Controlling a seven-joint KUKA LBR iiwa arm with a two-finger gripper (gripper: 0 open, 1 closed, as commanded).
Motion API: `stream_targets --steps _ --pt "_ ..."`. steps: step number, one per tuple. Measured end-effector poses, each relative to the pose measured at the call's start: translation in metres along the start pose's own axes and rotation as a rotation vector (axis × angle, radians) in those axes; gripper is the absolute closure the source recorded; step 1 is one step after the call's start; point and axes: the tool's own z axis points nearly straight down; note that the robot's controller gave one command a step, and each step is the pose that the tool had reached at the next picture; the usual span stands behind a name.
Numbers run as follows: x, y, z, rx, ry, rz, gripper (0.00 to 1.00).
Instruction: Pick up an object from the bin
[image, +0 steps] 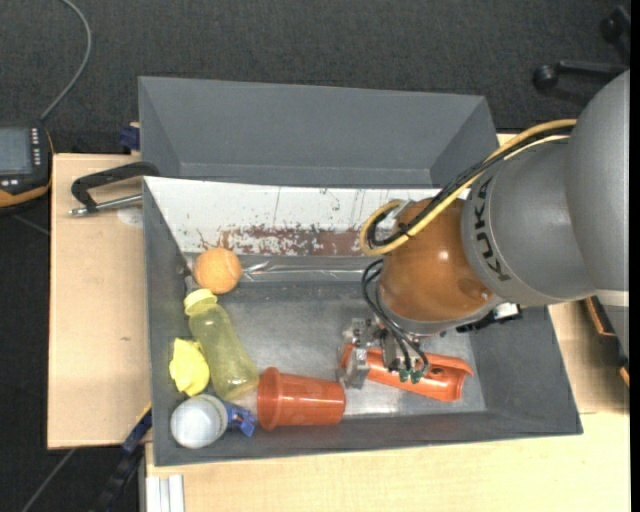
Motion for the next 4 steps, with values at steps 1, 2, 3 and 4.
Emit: stream_targets --steps 1,2,3,4 --pt "-0.004 -0.003 0.0 -0.001 0.003 -0.017 1.0" --pt "-0.021 -0.011 -0.001 0.004 -0.004 -0.241 1.0" --pt "-0.03 -0.026 -0.001 -0.005 -0.006 -0.425 1.0" --pt "-0.063 -0.029 -0.042 0.002 -0.003 -0.232 1.0"
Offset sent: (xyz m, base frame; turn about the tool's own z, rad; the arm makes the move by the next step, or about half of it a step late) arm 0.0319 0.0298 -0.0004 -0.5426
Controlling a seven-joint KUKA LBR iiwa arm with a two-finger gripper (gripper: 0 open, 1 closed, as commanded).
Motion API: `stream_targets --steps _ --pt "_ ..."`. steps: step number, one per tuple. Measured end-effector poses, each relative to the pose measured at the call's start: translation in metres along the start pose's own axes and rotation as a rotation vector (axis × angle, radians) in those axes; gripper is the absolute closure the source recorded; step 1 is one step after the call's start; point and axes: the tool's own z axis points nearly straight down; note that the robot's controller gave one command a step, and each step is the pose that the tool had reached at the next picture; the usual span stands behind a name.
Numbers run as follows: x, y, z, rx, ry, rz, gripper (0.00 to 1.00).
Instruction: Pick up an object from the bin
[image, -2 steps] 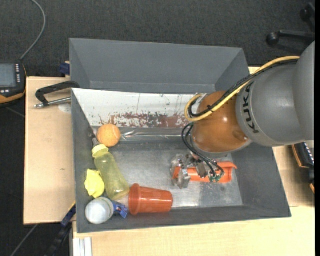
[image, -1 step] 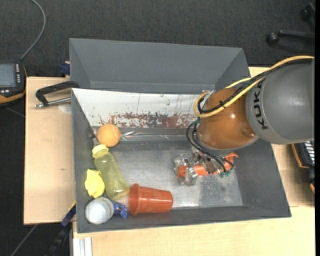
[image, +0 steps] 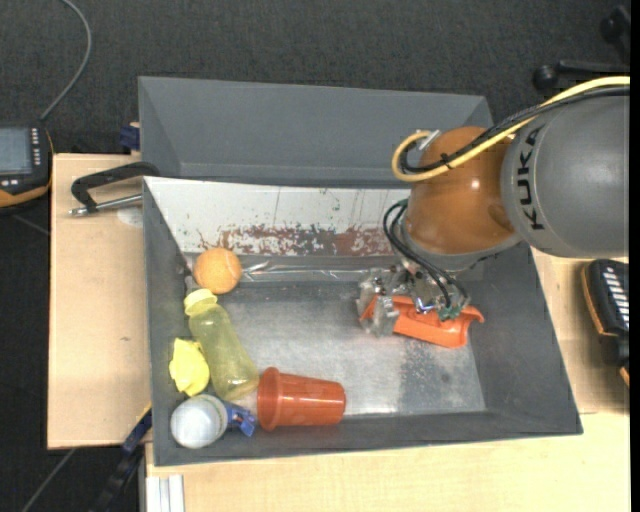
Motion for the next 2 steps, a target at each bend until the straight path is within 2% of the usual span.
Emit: stream_targets --steps 1,2 --pt "-0.015 0.002 -0.008 -0.002 -0.014 -0.035 1.0" --pt "-0.009 -0.002 -0.039 -0.004 0.003 -0.04 1.0"
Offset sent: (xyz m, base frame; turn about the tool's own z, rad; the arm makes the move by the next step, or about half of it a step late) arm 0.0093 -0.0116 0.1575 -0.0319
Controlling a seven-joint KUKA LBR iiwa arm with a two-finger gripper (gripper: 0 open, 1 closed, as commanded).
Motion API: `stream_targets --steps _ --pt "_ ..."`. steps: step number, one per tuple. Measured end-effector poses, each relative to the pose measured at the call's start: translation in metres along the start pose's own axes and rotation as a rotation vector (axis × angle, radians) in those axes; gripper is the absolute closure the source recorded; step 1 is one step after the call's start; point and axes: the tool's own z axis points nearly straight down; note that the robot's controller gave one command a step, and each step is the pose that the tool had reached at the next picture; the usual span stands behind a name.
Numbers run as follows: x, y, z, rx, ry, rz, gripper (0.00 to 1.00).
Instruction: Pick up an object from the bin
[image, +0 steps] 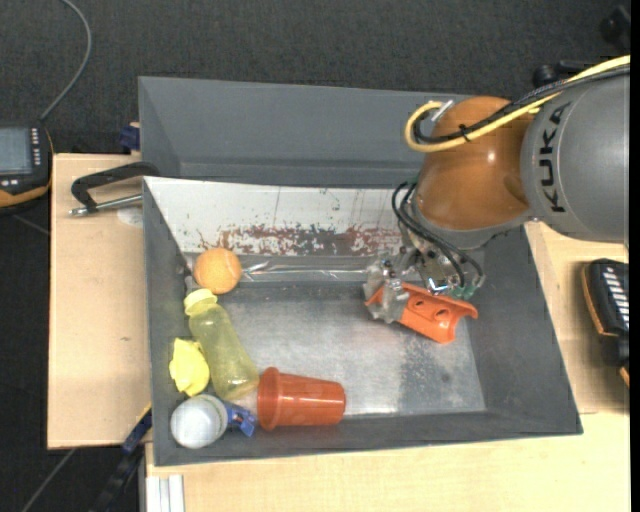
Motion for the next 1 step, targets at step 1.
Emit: stream_targets --steps 1 --pt "-0.0167 0.0029 -0.2286 0.002 -0.022 0.047 1.0"
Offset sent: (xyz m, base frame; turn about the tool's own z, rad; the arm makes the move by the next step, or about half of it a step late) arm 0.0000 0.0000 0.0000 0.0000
